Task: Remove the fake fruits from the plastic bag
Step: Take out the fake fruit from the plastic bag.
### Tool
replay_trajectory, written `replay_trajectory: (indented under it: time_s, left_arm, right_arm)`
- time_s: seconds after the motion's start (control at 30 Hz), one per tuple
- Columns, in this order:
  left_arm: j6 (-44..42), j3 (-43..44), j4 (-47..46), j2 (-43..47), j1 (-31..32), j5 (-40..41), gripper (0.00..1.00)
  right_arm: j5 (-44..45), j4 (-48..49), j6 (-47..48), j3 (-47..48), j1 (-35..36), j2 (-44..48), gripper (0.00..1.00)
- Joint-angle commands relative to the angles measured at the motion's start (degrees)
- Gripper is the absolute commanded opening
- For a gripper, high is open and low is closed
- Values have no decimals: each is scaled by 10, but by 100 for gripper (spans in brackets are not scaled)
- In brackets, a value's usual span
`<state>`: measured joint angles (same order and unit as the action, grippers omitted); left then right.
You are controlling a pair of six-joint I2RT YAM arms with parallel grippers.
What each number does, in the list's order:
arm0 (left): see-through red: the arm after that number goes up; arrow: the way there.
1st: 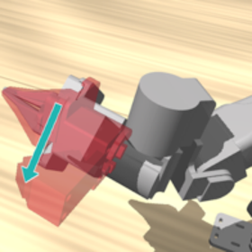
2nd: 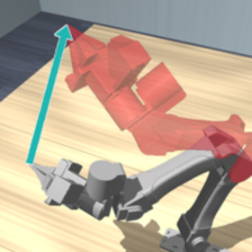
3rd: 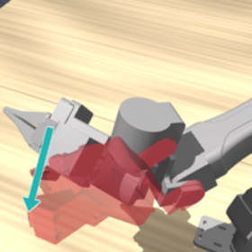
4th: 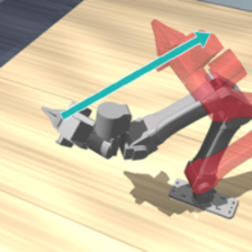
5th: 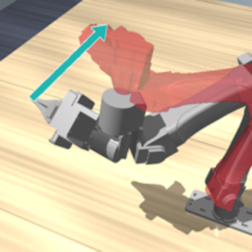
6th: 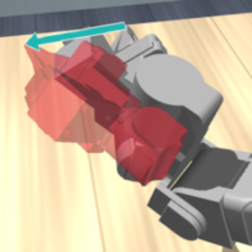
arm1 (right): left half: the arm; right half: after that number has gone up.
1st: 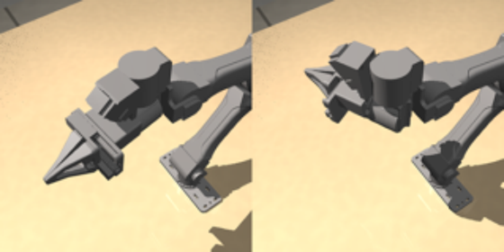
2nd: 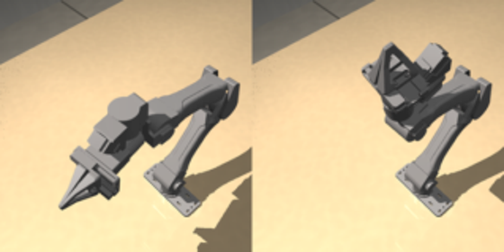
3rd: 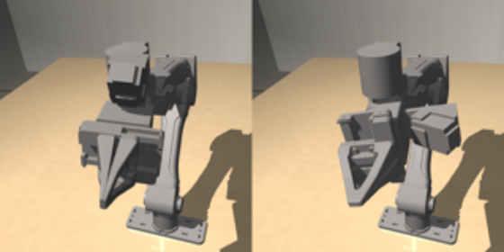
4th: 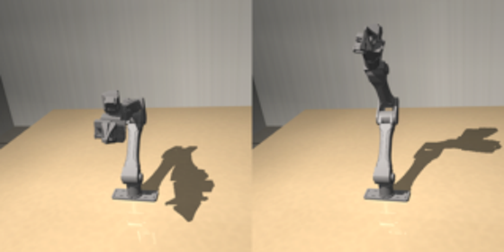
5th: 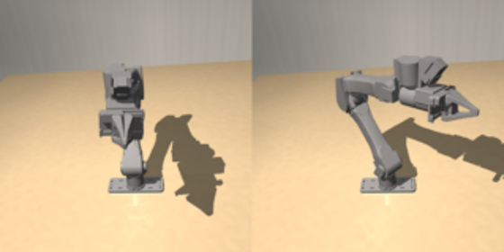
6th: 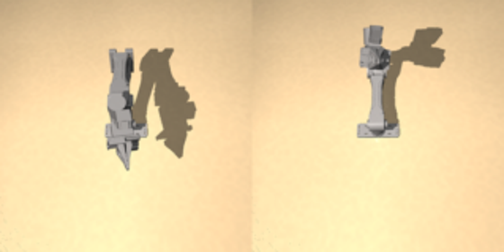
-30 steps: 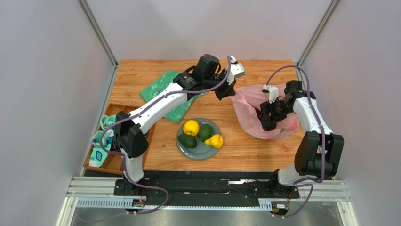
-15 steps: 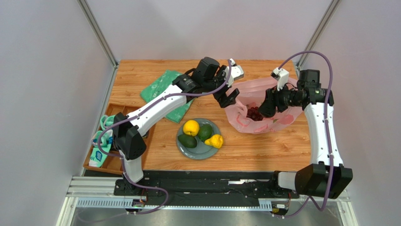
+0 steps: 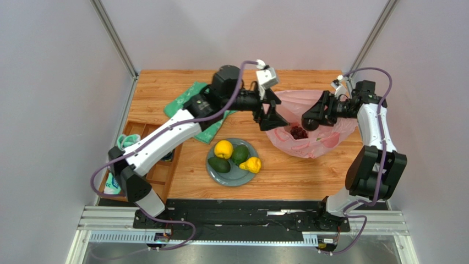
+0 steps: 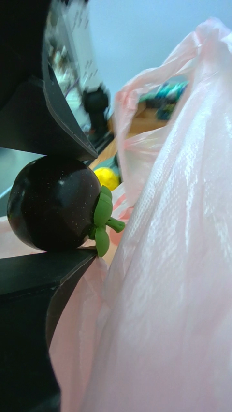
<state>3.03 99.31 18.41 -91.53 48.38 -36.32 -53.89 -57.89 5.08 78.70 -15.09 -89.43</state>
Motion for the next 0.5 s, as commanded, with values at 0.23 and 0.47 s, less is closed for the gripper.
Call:
replay_trajectory:
  time_s: [0.23, 0.47]
  left_arm:
    - [-9, 60, -158, -208, 87, 209, 98]
    - [22, 90, -162, -256, 89, 239, 95]
  right_arm:
    - [-216, 229, -342, -85, -49, -26, 57]
    - [-219, 212, -325, -80, -63, -26, 57]
